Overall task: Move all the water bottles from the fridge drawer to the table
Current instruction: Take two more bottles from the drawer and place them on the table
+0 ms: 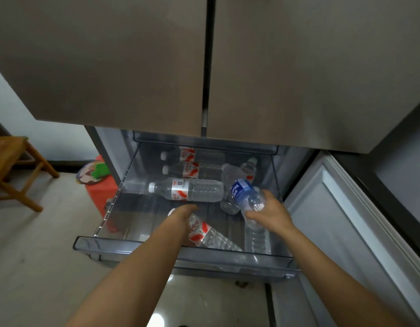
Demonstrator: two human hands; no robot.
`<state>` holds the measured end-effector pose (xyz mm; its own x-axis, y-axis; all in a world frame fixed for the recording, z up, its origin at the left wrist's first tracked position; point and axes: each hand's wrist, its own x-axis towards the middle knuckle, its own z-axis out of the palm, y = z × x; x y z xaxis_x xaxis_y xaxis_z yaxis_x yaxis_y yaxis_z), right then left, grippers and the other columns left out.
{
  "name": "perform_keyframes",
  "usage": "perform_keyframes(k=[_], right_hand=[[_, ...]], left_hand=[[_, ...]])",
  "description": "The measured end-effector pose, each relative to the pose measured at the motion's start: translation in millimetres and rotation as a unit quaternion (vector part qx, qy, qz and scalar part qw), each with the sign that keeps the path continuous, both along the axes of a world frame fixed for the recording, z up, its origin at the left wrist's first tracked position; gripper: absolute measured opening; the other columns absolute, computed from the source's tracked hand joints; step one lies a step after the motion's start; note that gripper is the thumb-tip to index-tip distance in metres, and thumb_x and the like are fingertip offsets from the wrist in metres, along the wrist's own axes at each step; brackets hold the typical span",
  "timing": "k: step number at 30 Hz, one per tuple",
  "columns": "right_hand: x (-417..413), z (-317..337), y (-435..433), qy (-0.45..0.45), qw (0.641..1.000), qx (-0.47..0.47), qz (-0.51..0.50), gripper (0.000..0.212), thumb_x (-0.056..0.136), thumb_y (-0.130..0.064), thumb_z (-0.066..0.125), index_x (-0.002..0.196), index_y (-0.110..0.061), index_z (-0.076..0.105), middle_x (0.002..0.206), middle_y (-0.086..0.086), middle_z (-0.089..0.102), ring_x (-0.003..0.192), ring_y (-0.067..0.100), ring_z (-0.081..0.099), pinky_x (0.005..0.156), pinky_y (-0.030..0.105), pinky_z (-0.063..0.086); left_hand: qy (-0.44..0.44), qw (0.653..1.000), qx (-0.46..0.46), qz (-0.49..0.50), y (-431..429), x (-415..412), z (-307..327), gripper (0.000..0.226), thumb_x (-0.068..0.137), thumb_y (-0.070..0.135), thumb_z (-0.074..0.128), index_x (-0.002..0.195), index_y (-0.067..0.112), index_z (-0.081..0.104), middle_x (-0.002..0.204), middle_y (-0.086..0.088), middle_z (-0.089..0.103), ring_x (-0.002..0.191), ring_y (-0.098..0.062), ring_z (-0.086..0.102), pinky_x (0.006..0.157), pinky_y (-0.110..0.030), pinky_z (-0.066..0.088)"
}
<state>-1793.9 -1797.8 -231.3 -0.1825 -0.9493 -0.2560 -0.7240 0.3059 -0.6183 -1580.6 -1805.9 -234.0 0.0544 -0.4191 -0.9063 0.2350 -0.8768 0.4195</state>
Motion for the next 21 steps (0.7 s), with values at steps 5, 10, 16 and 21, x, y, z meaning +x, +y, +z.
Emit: perform_keyframes(k=[5, 10, 16, 21], right_hand=[[3, -10, 8, 0.046, 0.987, 0.082, 0.130, 0.102, 0.070, -0.034, 0.070, 0.141, -0.041, -0.002, 0.134, 0.009, 0.045, 0.105, 0.025, 0.056, 0.091, 0.039, 0.047], [16, -18, -1, 0.181, 0.964, 0.106, 0.163, 0.120, 0.068, -0.040, 0.073, 0.142, -0.032, -0.022, 0.138, 0.015, 0.041, 0.113, 0.030, 0.051, 0.088, 0.040, 0.049], [43, -21, -26, 0.193, 0.974, 0.083, 0.088, 0.105, 0.073, -0.045, 0.069, 0.146, -0.016, -0.001, 0.146, 0.016, 0.028, 0.127, 0.034, 0.038, 0.093, 0.040, 0.042], [47, -23, -52, 0.200, 0.977, 0.051, 0.055, 0.099, 0.072, -0.047, 0.071, 0.144, -0.011, 0.011, 0.144, 0.016, 0.031, 0.124, 0.034, 0.041, 0.091, 0.042, 0.044]], left_hand=[[-0.049, 0.998, 0.027, -0.041, -5, -12, -5, 0.050, 0.072, 0.022, 0.073, 0.103, 0.001, 0.040, 0.083, -0.021, 0.048, 0.082, -0.042, 0.050, 0.085, -0.055, 0.045], [-0.093, 0.994, 0.015, -0.058, -9, -16, -14, 0.058, 0.071, 0.026, 0.073, 0.114, 0.000, 0.045, 0.099, -0.022, 0.053, 0.091, -0.040, 0.055, 0.081, -0.052, 0.048], [-0.139, 0.989, 0.016, -0.052, -14, -14, -23, 0.043, 0.070, 0.023, 0.071, 0.102, 0.001, 0.054, 0.089, -0.023, 0.059, 0.079, -0.038, 0.059, 0.077, -0.049, 0.052], [-0.171, 0.982, 0.018, -0.075, -21, -11, -32, 0.036, 0.067, 0.020, 0.071, 0.097, 0.005, 0.057, 0.085, -0.021, 0.061, 0.075, -0.036, 0.059, 0.079, -0.049, 0.053]])
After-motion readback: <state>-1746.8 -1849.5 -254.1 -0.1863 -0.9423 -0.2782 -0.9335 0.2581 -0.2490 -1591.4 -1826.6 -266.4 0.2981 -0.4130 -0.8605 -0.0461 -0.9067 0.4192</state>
